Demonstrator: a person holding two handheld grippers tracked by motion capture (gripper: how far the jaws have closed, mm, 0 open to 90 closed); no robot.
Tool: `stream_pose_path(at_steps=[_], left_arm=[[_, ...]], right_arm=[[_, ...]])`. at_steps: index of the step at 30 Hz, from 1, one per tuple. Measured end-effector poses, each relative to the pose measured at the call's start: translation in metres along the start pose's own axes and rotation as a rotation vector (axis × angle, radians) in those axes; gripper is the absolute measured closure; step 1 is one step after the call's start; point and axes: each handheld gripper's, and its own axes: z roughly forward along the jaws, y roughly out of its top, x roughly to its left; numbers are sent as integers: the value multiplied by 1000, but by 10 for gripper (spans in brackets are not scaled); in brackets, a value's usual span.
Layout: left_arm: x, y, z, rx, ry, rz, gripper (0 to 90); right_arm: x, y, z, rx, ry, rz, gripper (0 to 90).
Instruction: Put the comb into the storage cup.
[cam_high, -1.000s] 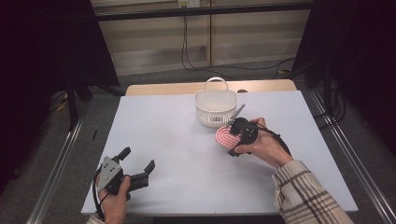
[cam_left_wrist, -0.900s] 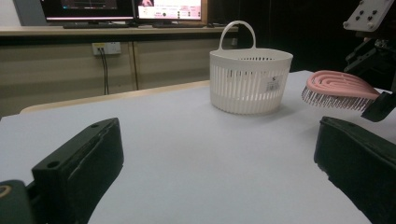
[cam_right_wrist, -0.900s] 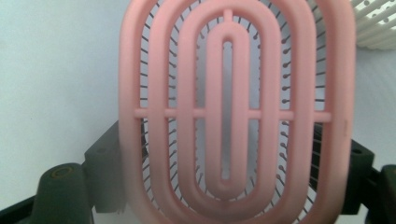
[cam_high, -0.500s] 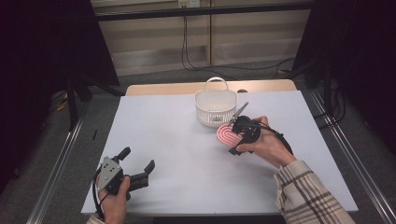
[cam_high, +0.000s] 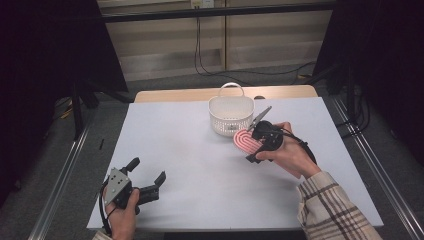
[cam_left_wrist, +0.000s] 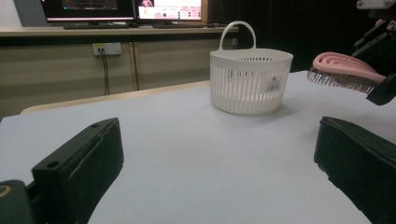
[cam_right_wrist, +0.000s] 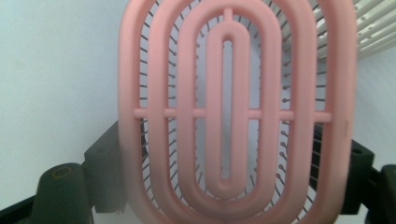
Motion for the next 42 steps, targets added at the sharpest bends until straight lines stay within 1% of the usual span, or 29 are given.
stream_pose_path(at_steps=[3,9,11,15,19,23,28,32,35,42], left_arm=[[0,0,0,2,-2,3,15],[0,0,0,1,0,1,15],[-1,0,0,-1,-3,1,15],[-1,0,0,-1,-3,0,15],[-1,0,0,-3,0,-1,15],[-1,0,0,-1,-1,-2,15],[-1,0,0,-2,-2,-2,15],[-1,0,0,-1,-3,-1,15],[-1,0,0,-3,-5,2,15],[0,0,0,0,-5,4,15]], right_arm=[[-2,0,-4,-21,-12,9,198],[-3,-1,-10,-62,-16,8,198],[-3,-1,-13,-77,-37,8,198],[-3,0,-16,-113,-47,6,197],[-3,0,-19,-148,-40,6,198],[-3,1,-19,-175,-51,25,198],[-2,2,-22,-205,-61,31,198],[-3,2,-24,-247,-62,52,198],[-3,2,-26,-272,-72,65,197],[-4,3,-32,-313,-81,79,197]])
